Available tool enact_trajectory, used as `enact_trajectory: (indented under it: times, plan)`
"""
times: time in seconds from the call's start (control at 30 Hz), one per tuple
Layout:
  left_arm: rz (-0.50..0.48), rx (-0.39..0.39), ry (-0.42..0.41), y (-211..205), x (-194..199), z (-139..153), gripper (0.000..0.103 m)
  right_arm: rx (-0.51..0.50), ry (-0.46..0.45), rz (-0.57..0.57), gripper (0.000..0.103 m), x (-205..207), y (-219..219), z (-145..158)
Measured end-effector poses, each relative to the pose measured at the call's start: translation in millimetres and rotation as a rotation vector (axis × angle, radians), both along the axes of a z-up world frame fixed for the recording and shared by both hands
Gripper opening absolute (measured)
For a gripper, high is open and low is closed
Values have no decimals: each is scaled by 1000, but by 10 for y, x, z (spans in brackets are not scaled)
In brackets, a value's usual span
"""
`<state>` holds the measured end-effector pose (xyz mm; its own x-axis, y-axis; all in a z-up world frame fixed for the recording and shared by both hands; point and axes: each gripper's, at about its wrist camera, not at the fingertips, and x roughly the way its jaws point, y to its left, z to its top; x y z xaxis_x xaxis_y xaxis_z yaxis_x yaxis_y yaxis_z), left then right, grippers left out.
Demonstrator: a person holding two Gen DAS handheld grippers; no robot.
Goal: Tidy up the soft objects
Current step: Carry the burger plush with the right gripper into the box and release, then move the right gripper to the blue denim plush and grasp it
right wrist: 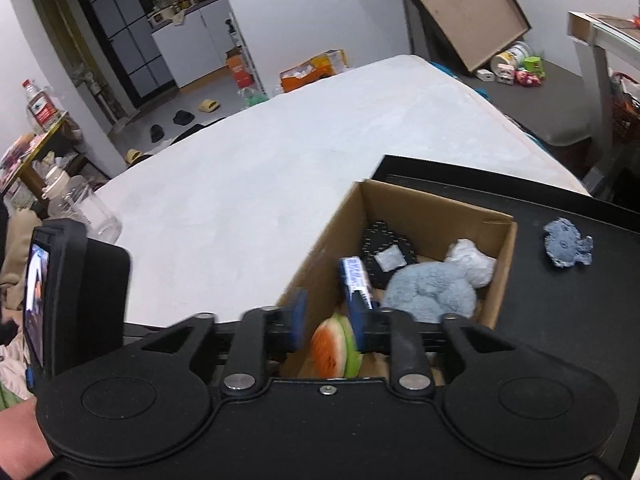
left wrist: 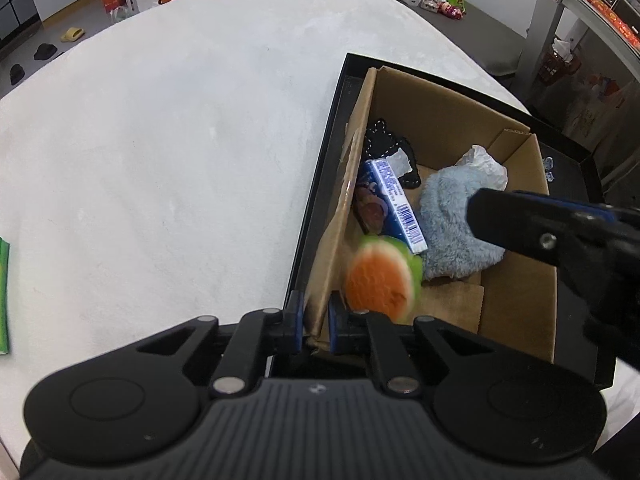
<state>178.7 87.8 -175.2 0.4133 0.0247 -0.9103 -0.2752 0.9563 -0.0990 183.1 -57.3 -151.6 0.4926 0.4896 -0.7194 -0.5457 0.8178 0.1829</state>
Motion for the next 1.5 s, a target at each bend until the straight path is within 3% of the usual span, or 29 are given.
enact_trajectory:
  times: [0.33,0.57,0.8,0.93,1.5]
  plan:
    - [-8,47,37,-76,109,-20,14,2,4,-98,34,158,-503,-60]
    - [-23,90,54,-158,219,4,16,8,-5,-118,44,248,-691,-59]
    - [-34,128,64,-243,329,53,33,22,-13,-146,51,374,-890,-59]
    - [-39,150,67,-283,395,61,38,26,-11,-176,61,487,-1046,-106]
    - [-48,215,136,-398,793,-55,44,39,30,-259,61,1136,-1406,-458]
